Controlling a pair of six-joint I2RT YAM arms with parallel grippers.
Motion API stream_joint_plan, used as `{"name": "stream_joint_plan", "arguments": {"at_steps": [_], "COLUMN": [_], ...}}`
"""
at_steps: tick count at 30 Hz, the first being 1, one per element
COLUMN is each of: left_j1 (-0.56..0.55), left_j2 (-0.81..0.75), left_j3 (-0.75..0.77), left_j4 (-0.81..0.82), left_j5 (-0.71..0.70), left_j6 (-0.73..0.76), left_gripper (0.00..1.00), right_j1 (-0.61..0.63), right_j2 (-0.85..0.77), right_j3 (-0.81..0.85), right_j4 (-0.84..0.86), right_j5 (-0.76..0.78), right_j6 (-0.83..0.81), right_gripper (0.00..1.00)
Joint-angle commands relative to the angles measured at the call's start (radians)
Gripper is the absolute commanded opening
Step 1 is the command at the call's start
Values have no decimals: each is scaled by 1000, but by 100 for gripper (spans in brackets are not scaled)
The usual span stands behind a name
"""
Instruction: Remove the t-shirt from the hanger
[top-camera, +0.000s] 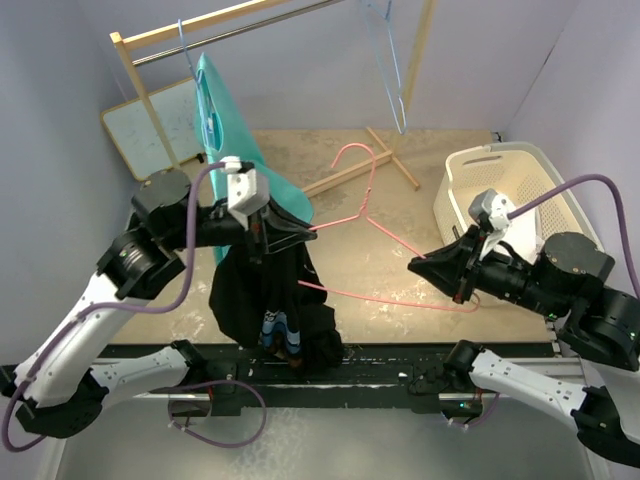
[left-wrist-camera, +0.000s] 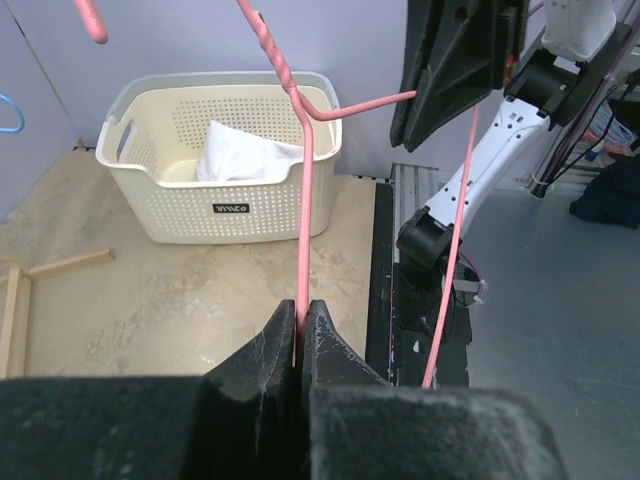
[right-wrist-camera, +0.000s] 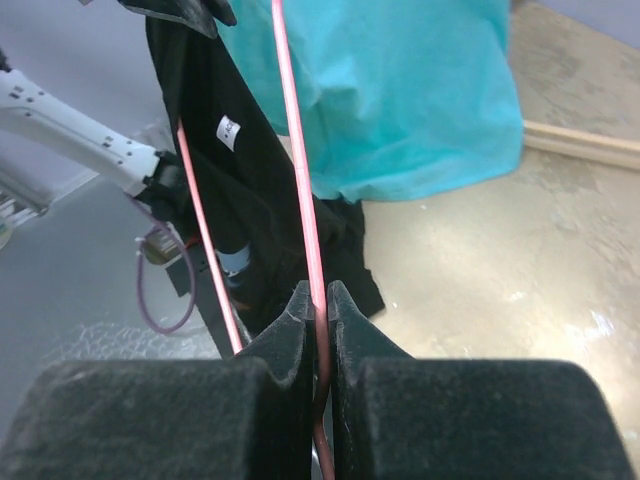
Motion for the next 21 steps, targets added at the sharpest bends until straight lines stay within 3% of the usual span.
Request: {"name": "stream_joint_plan", "arguments": {"at_steps": [1, 8, 13, 15, 18, 21], "left_j1": [3, -7, -8, -7, -6, -7], "left_j2": [80, 255, 266, 203, 103, -41], "left_j3": [34, 167, 180, 135, 67, -35], "left_j4": [223, 255, 178, 154, 96, 71], "left_j5": [-69, -151, -239, -329, -480, -540], "left_j6": [-98, -77, -37, -30, -31, -44], "left_gripper": [0, 3, 79, 99, 100, 93], "right_j1": [-13, -13, -14, -13, -13, -14], "right_j2": [-36, -40, -35, -34, -27, 4], "right_j3": [95, 167, 190, 197, 202, 222], "right_j4": [-80, -163, -193, -204, -209, -223], "right_j5": [303, 421, 411, 397, 358, 302], "right_j6": [75, 109, 111, 111, 111, 111], "right_gripper": [0, 0, 0, 0, 0, 0]}}
